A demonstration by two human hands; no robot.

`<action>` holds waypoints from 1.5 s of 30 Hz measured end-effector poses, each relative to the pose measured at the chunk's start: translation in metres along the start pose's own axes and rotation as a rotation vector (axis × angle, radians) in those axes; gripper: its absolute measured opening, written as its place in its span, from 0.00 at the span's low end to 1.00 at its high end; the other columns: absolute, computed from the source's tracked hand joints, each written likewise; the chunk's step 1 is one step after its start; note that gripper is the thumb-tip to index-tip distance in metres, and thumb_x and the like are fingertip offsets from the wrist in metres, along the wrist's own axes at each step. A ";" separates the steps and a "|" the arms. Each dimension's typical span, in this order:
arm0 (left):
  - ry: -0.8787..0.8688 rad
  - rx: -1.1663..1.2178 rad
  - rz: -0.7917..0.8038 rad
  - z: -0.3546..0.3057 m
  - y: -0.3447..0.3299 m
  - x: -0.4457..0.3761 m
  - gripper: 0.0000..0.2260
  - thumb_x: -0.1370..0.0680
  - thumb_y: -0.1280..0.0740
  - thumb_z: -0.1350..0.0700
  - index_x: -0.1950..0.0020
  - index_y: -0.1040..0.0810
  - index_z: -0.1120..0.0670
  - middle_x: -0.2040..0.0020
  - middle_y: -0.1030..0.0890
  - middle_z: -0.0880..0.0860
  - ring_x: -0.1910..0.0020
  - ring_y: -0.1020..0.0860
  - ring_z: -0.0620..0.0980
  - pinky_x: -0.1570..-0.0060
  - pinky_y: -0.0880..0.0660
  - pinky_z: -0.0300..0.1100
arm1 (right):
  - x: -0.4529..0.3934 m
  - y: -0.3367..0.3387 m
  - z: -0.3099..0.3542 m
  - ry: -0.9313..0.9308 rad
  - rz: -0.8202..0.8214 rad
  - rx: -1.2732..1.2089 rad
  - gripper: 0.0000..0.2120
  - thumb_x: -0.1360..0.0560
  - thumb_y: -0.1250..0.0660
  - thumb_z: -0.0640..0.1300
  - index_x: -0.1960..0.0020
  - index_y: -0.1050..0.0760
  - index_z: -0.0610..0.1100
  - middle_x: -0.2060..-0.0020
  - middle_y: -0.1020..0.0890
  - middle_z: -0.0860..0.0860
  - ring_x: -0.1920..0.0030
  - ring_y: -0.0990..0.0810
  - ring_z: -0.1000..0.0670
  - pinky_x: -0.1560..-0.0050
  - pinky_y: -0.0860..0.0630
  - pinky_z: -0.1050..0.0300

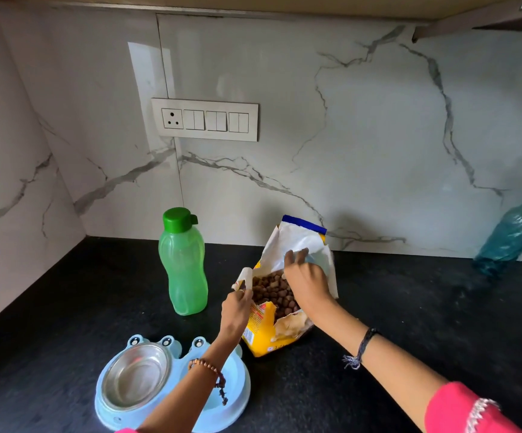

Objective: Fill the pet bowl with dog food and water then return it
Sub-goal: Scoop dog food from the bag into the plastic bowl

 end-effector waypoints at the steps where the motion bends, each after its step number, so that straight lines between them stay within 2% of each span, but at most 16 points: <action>1: -0.001 0.016 -0.005 0.001 0.001 0.000 0.19 0.21 0.43 0.59 0.72 0.41 0.55 0.73 0.39 0.50 0.74 0.42 0.45 0.82 0.43 0.32 | 0.000 -0.002 0.001 0.000 0.008 -0.005 0.24 0.49 0.18 0.49 0.58 0.17 0.37 0.63 0.16 0.37 0.83 0.24 0.52 0.84 0.32 0.67; 5: -0.004 0.050 -0.031 0.002 0.003 0.002 0.19 0.21 0.42 0.60 0.72 0.42 0.54 0.74 0.40 0.50 0.73 0.43 0.46 0.80 0.45 0.34 | -0.001 -0.004 0.002 -0.014 0.009 -0.001 0.25 0.49 0.17 0.50 0.58 0.17 0.37 0.63 0.16 0.35 0.81 0.22 0.50 0.83 0.30 0.65; 8: 0.002 0.061 -0.035 0.001 0.000 0.003 0.19 0.22 0.42 0.61 0.72 0.42 0.55 0.74 0.39 0.50 0.73 0.42 0.46 0.73 0.46 0.40 | 0.000 0.003 0.002 -0.055 -0.059 -0.051 0.22 0.47 0.17 0.47 0.59 0.18 0.38 0.64 0.17 0.36 0.79 0.21 0.49 0.82 0.28 0.64; 10: 0.014 0.050 -0.035 0.001 -0.002 0.003 0.18 0.22 0.43 0.61 0.72 0.41 0.55 0.74 0.38 0.50 0.73 0.42 0.47 0.71 0.45 0.42 | 0.004 0.010 -0.001 -0.085 -0.044 -0.140 0.18 0.35 0.22 0.44 0.49 0.21 0.38 0.57 0.17 0.38 0.68 0.17 0.49 0.72 0.23 0.63; 12: 0.017 0.042 -0.025 0.000 -0.005 0.004 0.17 0.22 0.43 0.61 0.71 0.40 0.56 0.73 0.37 0.51 0.73 0.41 0.47 0.71 0.45 0.42 | 0.008 0.002 -0.001 -0.091 0.003 -0.202 0.16 0.22 0.38 0.42 0.35 0.31 0.39 0.45 0.22 0.41 0.51 0.19 0.48 0.55 0.23 0.61; 13: 0.016 0.041 -0.016 0.001 -0.006 0.004 0.17 0.22 0.43 0.61 0.71 0.40 0.56 0.73 0.37 0.51 0.73 0.41 0.47 0.71 0.44 0.42 | 0.010 -0.001 0.000 -0.088 -0.013 -0.237 0.17 0.20 0.42 0.41 0.32 0.34 0.40 0.42 0.23 0.42 0.47 0.21 0.49 0.51 0.24 0.61; 18: 0.004 0.019 0.016 0.000 -0.009 0.004 0.14 0.22 0.44 0.60 0.67 0.36 0.58 0.72 0.35 0.51 0.73 0.40 0.47 0.71 0.43 0.42 | 0.008 -0.003 -0.007 -0.180 -0.002 -0.352 0.16 0.21 0.40 0.41 0.34 0.32 0.40 0.41 0.23 0.44 0.44 0.22 0.50 0.49 0.26 0.62; 22: -0.013 -0.040 0.023 -0.003 -0.011 0.006 0.18 0.20 0.44 0.59 0.71 0.39 0.56 0.73 0.34 0.50 0.73 0.39 0.47 0.71 0.43 0.42 | 0.001 -0.008 -0.013 -0.269 0.059 -0.444 0.15 0.22 0.37 0.41 0.36 0.31 0.40 0.40 0.23 0.44 0.41 0.23 0.48 0.46 0.25 0.59; 31: -0.025 0.021 0.086 0.000 -0.020 0.010 0.19 0.19 0.44 0.53 0.70 0.33 0.56 0.70 0.29 0.53 0.67 0.30 0.51 0.62 0.34 0.46 | 0.002 -0.014 -0.014 -0.362 0.048 -0.560 0.16 0.21 0.40 0.41 0.33 0.31 0.40 0.39 0.23 0.44 0.40 0.24 0.47 0.44 0.25 0.56; 32: -0.044 0.041 0.091 -0.001 -0.020 0.011 0.20 0.20 0.45 0.49 0.68 0.30 0.59 0.67 0.26 0.56 0.66 0.28 0.52 0.59 0.29 0.48 | 0.002 -0.015 -0.014 -0.366 0.059 -0.563 0.16 0.21 0.40 0.41 0.34 0.31 0.40 0.39 0.23 0.44 0.40 0.24 0.46 0.44 0.25 0.55; 34: -0.115 0.044 0.120 -0.003 -0.020 0.013 0.27 0.26 0.48 0.38 0.50 0.23 0.59 0.53 0.21 0.61 0.53 0.22 0.57 0.47 0.25 0.55 | 0.001 -0.015 -0.016 -0.376 0.075 -0.566 0.15 0.21 0.40 0.40 0.35 0.30 0.40 0.40 0.23 0.43 0.40 0.24 0.46 0.45 0.25 0.54; 36: -0.124 0.061 0.168 0.000 -0.023 0.016 0.37 0.35 0.52 0.35 0.34 0.27 0.54 0.39 0.25 0.60 0.39 0.26 0.59 0.38 0.30 0.55 | 0.001 -0.018 -0.018 -0.391 0.088 -0.573 0.15 0.21 0.39 0.40 0.36 0.29 0.40 0.40 0.23 0.43 0.40 0.24 0.46 0.45 0.25 0.54; 37: -0.101 0.076 0.190 0.001 -0.025 0.019 0.37 0.33 0.51 0.36 0.31 0.30 0.54 0.35 0.26 0.60 0.36 0.28 0.59 0.35 0.32 0.54 | 0.001 -0.018 -0.020 -0.400 0.089 -0.576 0.15 0.22 0.39 0.40 0.36 0.29 0.40 0.40 0.23 0.43 0.40 0.24 0.46 0.45 0.25 0.54; 40: 0.019 0.262 0.220 0.002 -0.027 0.024 0.21 0.19 0.48 0.48 0.30 0.32 0.56 0.32 0.28 0.58 0.34 0.29 0.54 0.32 0.34 0.50 | 0.000 -0.022 -0.023 -0.436 0.095 -0.618 0.15 0.21 0.41 0.39 0.35 0.29 0.41 0.41 0.23 0.43 0.41 0.25 0.45 0.47 0.24 0.54; 42: 0.108 0.395 0.236 0.007 -0.029 0.022 0.21 0.18 0.49 0.48 0.30 0.32 0.56 0.32 0.28 0.56 0.36 0.29 0.49 0.33 0.35 0.43 | 0.003 -0.024 -0.023 -0.466 0.094 -0.647 0.17 0.21 0.42 0.39 0.33 0.30 0.42 0.40 0.24 0.44 0.40 0.26 0.45 0.48 0.23 0.53; 45: 0.098 0.447 0.268 0.007 -0.028 0.022 0.22 0.18 0.51 0.48 0.28 0.35 0.57 0.30 0.31 0.55 0.33 0.32 0.48 0.34 0.38 0.41 | 0.009 -0.030 -0.018 -0.487 0.072 -0.726 0.17 0.21 0.42 0.39 0.32 0.32 0.44 0.39 0.27 0.45 0.40 0.29 0.47 0.49 0.22 0.56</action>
Point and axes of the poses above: each hand's wrist, its own x-axis away from the middle knuckle, its own y-axis out of the back of the hand, z = x × y, the point moved 8 cm from there along -x, towards the middle knuckle
